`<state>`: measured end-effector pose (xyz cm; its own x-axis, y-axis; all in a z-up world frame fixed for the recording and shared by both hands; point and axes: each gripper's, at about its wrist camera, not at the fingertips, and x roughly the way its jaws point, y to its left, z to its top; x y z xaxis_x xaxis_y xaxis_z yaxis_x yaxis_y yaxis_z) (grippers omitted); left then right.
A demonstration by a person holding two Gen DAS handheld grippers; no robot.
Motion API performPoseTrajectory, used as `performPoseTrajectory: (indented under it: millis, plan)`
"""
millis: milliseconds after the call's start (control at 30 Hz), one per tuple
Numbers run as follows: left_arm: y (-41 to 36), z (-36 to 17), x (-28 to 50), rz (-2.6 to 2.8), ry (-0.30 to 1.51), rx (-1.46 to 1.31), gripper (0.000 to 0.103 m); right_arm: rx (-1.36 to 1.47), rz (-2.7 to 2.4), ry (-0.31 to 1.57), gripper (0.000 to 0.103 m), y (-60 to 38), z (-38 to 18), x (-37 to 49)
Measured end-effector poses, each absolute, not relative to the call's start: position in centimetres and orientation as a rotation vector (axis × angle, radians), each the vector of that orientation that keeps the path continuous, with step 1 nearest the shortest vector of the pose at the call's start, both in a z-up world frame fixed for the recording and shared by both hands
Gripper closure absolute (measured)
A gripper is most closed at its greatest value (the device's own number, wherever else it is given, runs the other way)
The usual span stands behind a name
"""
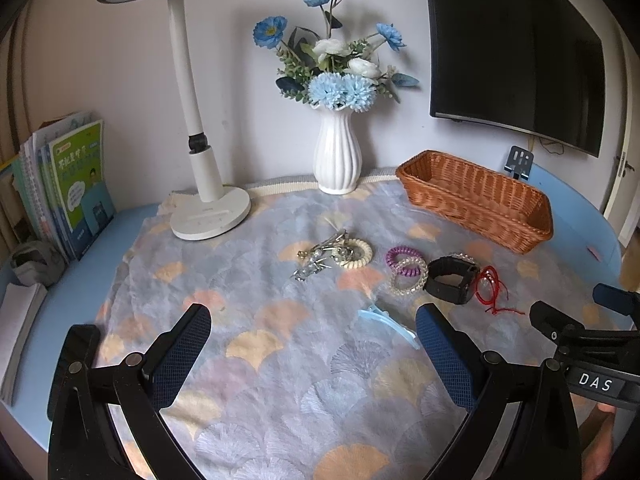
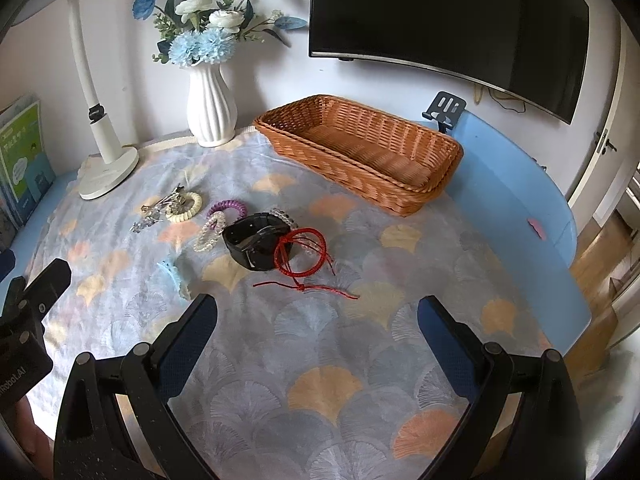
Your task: Organize jewelry
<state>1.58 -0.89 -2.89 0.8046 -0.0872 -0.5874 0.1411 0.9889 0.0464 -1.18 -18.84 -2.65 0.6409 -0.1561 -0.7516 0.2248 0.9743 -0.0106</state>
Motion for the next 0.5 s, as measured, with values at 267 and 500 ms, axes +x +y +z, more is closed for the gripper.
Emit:
performPoseTrajectory:
  millis: [267, 500]
  plan:
    - [-1.17, -2.89, 1.77, -0.128, 0.628, 0.093, 0.001, 0.078, -0.212, 0.856, 0.002, -18.85, -2.81, -1.02]
    - [-1.41, -2.96, 1.75, -0.132, 0.63, 0.101, 0.001, 0.049, -0.218, 0.85, 0.002, -18.44, -2.74, -1.04]
